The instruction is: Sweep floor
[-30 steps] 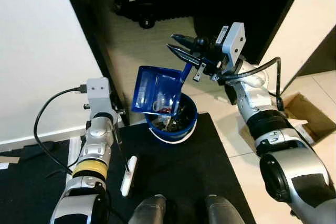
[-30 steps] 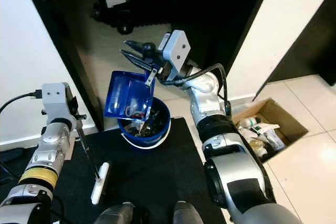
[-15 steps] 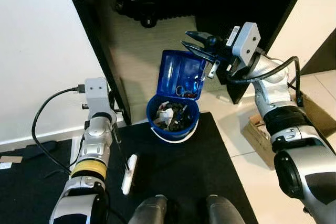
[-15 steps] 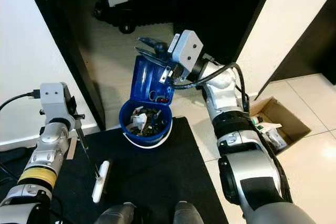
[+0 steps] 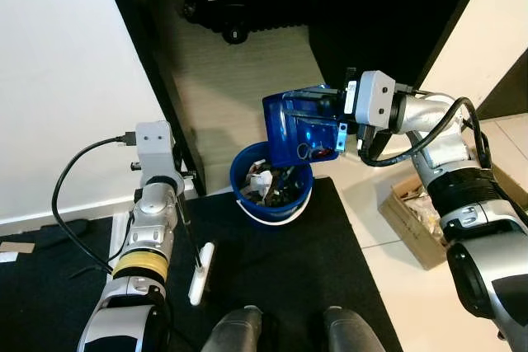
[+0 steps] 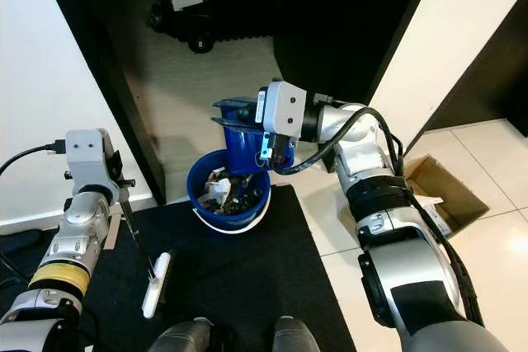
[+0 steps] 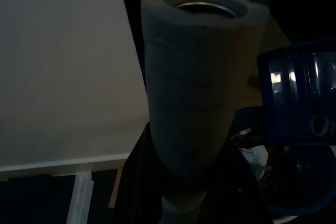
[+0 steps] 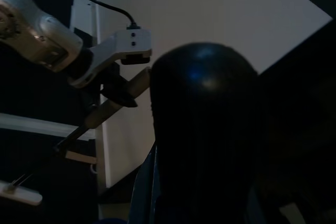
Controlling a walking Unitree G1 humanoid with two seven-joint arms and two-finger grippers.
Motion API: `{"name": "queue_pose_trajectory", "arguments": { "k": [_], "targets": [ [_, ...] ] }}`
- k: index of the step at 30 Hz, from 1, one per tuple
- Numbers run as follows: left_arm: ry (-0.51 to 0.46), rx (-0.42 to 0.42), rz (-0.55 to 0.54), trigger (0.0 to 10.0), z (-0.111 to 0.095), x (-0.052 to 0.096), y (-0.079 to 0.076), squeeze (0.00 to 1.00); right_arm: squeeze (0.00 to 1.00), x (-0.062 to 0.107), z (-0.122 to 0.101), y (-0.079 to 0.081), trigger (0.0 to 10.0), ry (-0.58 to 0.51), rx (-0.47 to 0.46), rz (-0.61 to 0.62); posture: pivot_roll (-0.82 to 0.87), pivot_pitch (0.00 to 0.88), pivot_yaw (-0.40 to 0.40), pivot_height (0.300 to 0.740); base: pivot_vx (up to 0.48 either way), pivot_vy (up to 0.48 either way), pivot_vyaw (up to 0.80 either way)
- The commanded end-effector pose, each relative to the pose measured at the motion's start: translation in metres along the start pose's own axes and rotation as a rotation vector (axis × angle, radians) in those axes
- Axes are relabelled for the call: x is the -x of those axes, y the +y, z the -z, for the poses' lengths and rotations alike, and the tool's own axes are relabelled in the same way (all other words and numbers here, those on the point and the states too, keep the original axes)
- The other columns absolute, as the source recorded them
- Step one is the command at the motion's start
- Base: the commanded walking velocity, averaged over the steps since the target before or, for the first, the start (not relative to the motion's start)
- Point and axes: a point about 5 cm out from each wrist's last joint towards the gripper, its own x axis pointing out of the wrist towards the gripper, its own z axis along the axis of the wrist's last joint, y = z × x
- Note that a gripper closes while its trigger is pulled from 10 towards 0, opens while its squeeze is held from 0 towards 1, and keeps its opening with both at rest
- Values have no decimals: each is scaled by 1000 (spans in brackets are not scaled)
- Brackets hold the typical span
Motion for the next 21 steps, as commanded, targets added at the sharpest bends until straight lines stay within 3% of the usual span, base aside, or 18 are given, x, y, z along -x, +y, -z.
{"name": "queue_pose_trajectory", "arguments": {
  "k": [1, 10, 21],
  "targets": [
    [-13, -41, -5, 10000, -4, -2, 6, 0, 0, -7, -14, 1, 10000, -45, 119, -44, 7, 0, -3, 740, 0, 0, 0],
    [-19, -48, -2, 10000, -5, -3, 7, 0, 0, -24, -17, 23, 10000, -88, 205, -178, 12, 0, -5, 740, 0, 0, 0],
    [-23, -49, 1, 10000, -6, -4, 6, 0, 0, -27, -21, 33, 10000, -85, 325, -349, 9, 0, -10, 740, 0, 0, 0]
  ]
}}
